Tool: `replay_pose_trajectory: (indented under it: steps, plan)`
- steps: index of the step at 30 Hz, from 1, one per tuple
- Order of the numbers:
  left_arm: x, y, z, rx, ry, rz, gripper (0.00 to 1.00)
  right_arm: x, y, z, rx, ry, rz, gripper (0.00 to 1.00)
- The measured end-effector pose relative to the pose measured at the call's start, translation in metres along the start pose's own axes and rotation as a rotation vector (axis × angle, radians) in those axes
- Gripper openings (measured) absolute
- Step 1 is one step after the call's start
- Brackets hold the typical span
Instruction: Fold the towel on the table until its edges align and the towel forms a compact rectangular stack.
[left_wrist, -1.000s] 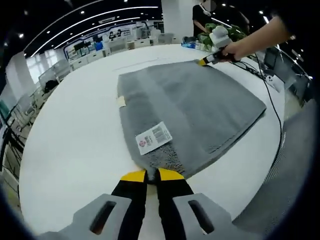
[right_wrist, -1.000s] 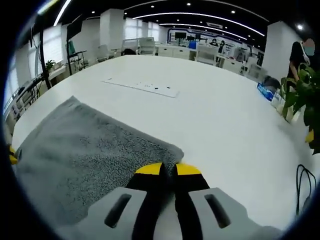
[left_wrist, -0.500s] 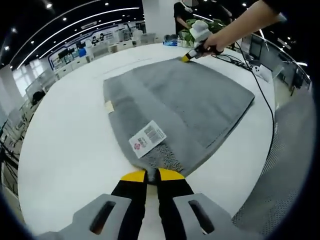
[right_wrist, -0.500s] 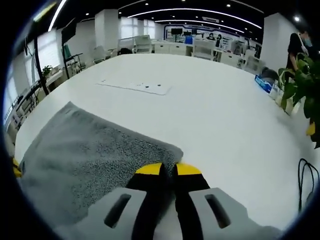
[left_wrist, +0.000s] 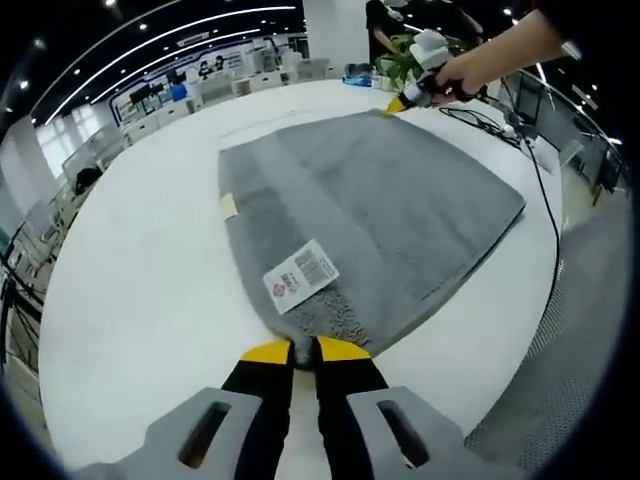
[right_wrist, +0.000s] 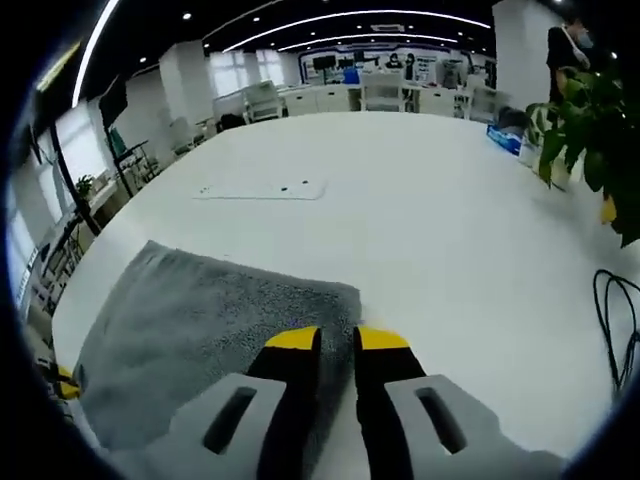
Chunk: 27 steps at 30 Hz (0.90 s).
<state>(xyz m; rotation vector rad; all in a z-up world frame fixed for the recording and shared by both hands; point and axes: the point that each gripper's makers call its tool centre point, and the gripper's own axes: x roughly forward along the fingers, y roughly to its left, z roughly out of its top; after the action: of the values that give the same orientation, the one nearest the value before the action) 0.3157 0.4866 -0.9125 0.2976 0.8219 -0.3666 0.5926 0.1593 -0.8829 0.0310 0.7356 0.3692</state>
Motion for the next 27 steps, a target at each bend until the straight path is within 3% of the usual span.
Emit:
replay_pose_trajectory:
  steps: [3,6,10,14,17,18,22,27]
  plan:
    - [-0.003,0.006,0.001,-0.015,0.010,0.023,0.16,-0.007,0.008,0.003,-0.025,-0.003,0.024,0.16]
    - [-0.010,0.013,0.002,-0.041,0.011,0.052,0.29,-0.012,0.013,0.007,-0.023,-0.020,0.043,0.19]
    - [-0.020,0.012,0.009,-0.088,-0.037,0.066,0.46,-0.018,0.026,0.009,-0.040,-0.035,0.082,0.22]
    - [-0.029,0.004,0.021,-0.089,-0.075,0.054,0.50,-0.022,0.030,0.008,-0.076,-0.025,0.106,0.26]
    - [-0.032,-0.005,0.032,-0.090,-0.089,0.028,0.53,-0.030,0.036,0.025,0.094,-0.112,0.141,0.27]
    - [-0.033,-0.008,0.036,-0.085,-0.101,0.019,0.55,-0.035,0.037,0.032,0.111,-0.137,0.147,0.27]
    - [-0.036,-0.027,0.062,-0.034,-0.161,-0.023,0.62,-0.044,0.036,0.041,0.089,-0.140,0.152,0.33]
    - [-0.034,-0.053,0.077,0.040,-0.167,-0.061,0.62,-0.057,0.038,0.051,0.089,-0.169,0.160,0.39]
